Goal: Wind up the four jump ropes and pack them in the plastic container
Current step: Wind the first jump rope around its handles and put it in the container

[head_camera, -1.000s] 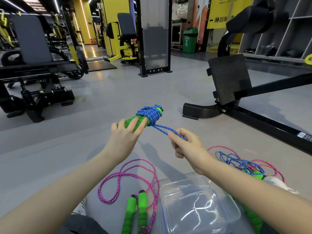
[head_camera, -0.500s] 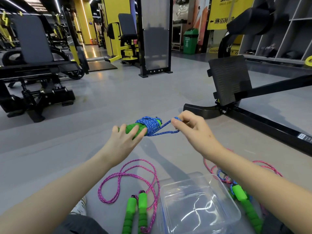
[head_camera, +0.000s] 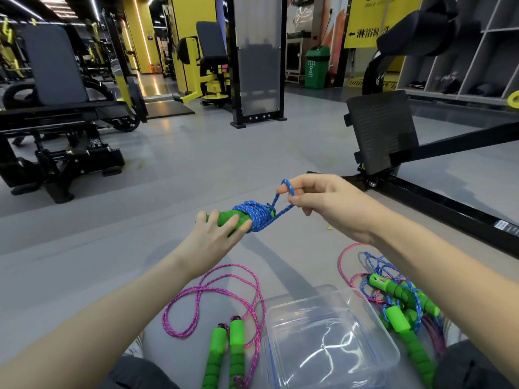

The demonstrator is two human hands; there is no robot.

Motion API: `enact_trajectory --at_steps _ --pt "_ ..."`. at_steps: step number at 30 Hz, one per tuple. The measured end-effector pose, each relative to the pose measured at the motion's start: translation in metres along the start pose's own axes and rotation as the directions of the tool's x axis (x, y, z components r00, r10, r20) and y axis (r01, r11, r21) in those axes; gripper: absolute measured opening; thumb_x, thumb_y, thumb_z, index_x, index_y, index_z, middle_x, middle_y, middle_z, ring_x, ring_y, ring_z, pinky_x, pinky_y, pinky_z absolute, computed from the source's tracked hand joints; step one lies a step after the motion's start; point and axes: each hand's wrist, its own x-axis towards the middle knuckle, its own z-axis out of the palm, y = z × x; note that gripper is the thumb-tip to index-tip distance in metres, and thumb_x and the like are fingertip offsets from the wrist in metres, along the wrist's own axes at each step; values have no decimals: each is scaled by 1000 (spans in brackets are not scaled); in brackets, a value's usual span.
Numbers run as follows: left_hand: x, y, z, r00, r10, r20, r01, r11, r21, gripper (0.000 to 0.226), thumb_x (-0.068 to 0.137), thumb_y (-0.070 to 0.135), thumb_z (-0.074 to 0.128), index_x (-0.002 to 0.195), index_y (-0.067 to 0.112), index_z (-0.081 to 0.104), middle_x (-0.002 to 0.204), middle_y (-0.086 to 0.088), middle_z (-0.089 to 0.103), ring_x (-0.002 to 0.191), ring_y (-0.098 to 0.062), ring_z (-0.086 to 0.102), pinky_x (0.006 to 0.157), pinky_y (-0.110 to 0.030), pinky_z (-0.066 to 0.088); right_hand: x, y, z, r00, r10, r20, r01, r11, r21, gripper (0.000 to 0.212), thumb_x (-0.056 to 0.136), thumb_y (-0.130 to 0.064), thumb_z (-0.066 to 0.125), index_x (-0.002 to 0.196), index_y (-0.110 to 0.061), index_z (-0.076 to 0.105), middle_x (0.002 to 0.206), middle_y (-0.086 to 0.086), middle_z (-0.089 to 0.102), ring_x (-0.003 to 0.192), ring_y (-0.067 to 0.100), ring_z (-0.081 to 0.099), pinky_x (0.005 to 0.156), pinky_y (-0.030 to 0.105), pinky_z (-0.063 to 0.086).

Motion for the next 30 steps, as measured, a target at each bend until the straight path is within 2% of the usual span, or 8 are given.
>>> enact_trajectory --at_steps 4,8,12,16,20,25,28,30 --pt "-3 10 -7 981 150 -125 -154 988 -24 62 75 0 39 135 12 39 116 -12 58 78 -33 54 60 -37 45 2 -6 -11 987 -104 -122 115 989 95 18 84 11 57 86 -6 62 67 3 58 54 8 56 55 18 49" --pt "4 38 -15 909 325 -263 -348 936 -46 61 84 9 53 142 14 35 129 -11 45 93 -37 53 71 -42 48 8 6 -17 978 -94 -188 130 973 192 26 84 14 55 81 -11 49 71 8 53 56 15 57 57 25 54" --pt "18 53 -42 827 270 -493 -381 914 -138 39 98 11 42 137 16 40 129 -9 46 97 -36 54 75 -41 48 14 33 -25 979 -42 -200 64 993 102 32 88 13 46 75 -9 65 76 7 60 57 10 55 61 19 50" --pt "27 42 -58 784 252 -568 -379 918 -117 36 97 11 47 133 16 44 126 -9 48 96 -37 57 72 -42 47 12 54 -37 971 -13 -239 17 1000 15 40 87 11 45 75 -17 71 70 -3 67 57 9 48 59 17 42" --pt "26 32 -65 789 236 -568 -344 935 -89 33 98 12 45 131 17 46 125 -8 48 97 -38 54 74 -42 45 -1 58 -42 983 155 -102 -132 970 203 30 89 7 45 83 -10 69 65 -4 67 55 7 58 57 16 49" --pt "30 18 -62 791 92 -605 -185 978 -93 36 97 9 43 132 17 46 128 -8 47 102 -37 53 80 -43 44 -11 53 -28 984 177 36 -163 789 592 27 76 -8 55 54 -12 70 58 0 67 53 6 63 52 17 52" --pt "30 17 -52 819 46 -572 -121 988 -93 41 96 6 33 135 16 42 130 -10 44 104 -39 50 80 -45 42 -6 51 -10 989 129 67 -134 630 765 15 69 -16 61 72 -12 75 82 6 73 73 13 70 65 23 57" --pt "30 19 -47 833 14 -554 -83 991 -101 44 95 5 32 136 16 40 132 -11 42 104 -39 49 78 -44 41 -1 56 -6 985 169 44 -117 451 885 31 64 -11 63 94 -6 71 101 13 71 88 21 70 71 31 58"
